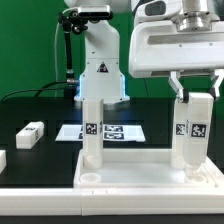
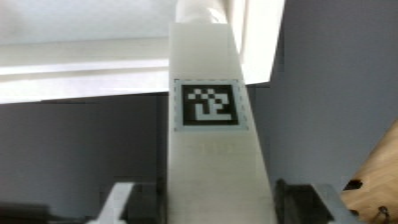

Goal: Assemble desk

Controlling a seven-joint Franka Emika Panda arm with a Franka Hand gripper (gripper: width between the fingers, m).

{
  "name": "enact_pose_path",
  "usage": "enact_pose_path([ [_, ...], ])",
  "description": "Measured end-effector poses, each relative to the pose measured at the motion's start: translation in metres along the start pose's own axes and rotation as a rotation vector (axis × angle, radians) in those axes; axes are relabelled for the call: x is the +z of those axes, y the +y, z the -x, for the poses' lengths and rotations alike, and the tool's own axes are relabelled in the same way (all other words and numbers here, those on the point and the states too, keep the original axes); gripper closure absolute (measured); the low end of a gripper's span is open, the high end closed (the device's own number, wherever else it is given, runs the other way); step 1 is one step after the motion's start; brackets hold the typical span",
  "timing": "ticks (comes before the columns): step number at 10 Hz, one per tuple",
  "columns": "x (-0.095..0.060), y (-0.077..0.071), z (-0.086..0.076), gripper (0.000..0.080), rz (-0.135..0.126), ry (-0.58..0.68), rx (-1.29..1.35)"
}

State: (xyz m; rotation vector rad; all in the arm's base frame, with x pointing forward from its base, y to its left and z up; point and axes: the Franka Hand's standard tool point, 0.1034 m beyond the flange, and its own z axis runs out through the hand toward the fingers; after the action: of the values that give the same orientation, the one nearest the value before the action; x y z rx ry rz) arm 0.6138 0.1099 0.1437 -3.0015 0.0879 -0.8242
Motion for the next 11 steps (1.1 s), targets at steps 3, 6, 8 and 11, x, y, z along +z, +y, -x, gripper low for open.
enact_pose_path([
  [3, 0.004, -0.002, -0.005, 0.0511, 0.001, 0.007, 0.003],
  [6, 0.011, -0.005, -0.002, 0.0511, 0.001, -0.001, 0.009],
  [8, 0.013, -0.008, 0.001, 0.0511, -0.002, 0.002, 0.005],
  [11, 0.014, -0.007, 0.000, 0.0511, -0.013, 0.065, 0.036],
])
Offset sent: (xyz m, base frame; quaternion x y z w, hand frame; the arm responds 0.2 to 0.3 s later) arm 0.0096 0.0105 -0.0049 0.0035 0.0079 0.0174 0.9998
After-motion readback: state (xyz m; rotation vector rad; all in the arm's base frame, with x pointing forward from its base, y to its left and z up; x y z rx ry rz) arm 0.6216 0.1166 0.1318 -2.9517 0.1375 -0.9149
